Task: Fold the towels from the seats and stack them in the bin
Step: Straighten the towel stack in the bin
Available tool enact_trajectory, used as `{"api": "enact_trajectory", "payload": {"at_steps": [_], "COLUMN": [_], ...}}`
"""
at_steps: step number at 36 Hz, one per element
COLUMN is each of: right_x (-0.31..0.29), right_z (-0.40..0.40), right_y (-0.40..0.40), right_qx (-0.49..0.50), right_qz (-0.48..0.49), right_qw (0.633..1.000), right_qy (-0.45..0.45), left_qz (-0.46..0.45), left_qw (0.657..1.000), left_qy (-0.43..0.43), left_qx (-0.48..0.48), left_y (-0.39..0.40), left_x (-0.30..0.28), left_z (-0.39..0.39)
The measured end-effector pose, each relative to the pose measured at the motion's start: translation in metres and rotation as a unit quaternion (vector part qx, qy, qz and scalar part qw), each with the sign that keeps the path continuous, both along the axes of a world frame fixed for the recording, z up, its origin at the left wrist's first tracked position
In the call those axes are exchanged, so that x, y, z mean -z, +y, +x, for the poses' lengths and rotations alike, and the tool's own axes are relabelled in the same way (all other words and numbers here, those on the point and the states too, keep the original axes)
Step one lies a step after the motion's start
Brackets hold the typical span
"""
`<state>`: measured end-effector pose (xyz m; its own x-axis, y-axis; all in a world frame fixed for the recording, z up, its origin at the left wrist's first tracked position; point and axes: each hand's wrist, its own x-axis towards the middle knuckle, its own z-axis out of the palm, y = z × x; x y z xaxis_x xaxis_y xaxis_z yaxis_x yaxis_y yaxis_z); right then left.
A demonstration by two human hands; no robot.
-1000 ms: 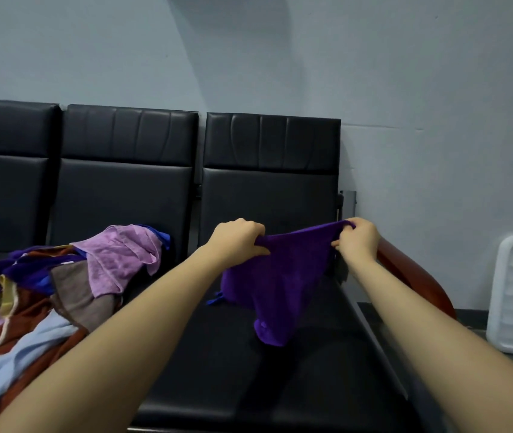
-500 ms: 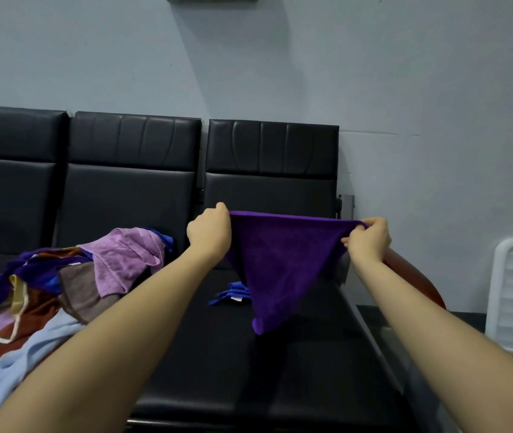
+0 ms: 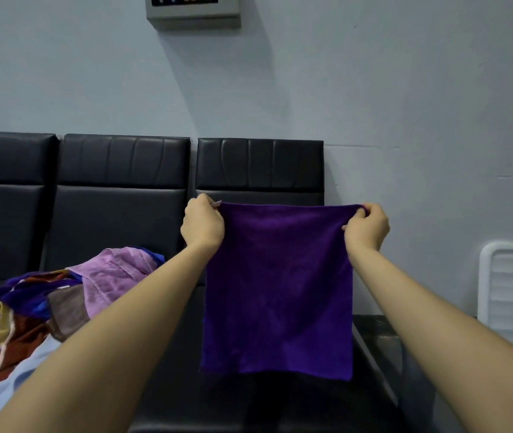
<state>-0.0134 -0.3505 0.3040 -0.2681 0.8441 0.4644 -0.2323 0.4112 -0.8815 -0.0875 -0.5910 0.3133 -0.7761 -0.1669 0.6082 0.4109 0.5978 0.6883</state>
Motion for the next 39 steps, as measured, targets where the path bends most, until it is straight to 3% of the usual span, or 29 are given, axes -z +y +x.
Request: {"api": "enact_trajectory", "payload": {"at_steps": [8,18,24,29,35,39], "right_x": [0.016,-0.006,0.007,0.032,0.062,0.083], "right_z": [-0.015,-0.029,-0.019,-0.002,0.009,0.012], "right_y": [0.000,0.001,-0.005,-0.011,-0.008,-0.008], "right_qx": [0.002,-0.020,-0.025,-0.029,0.020,-0.023], "right_qz": [-0.049,-0.018,-0.024,-0.028,-0.027,-0.055], "right_qw": [0.998,0.997,0.997,0.999,0.996,0.993], "right_qy": [-0.032,0.065,0.065,0.019,-0.077,-0.103], "left_qz": [0.059,0.116,0.120,0.128,0.075,0.100], "left_qw": [0.996,0.982,0.979,0.985,0.995,0.989], "left_qy": [-0.060,0.064,0.095,0.053,-0.065,-0.112], "left_qx": [0.041,0.137,0.136,0.105,-0.009,0.012], "left_y": [0.008,0.016,0.012,0.006,0.000,-0.004], "left_x": [0.022,0.008,0.022,0.047,0.065,0.082], "left_z": [-0.026,-0.031,-0.024,-0.013,0.002,0.009]}}
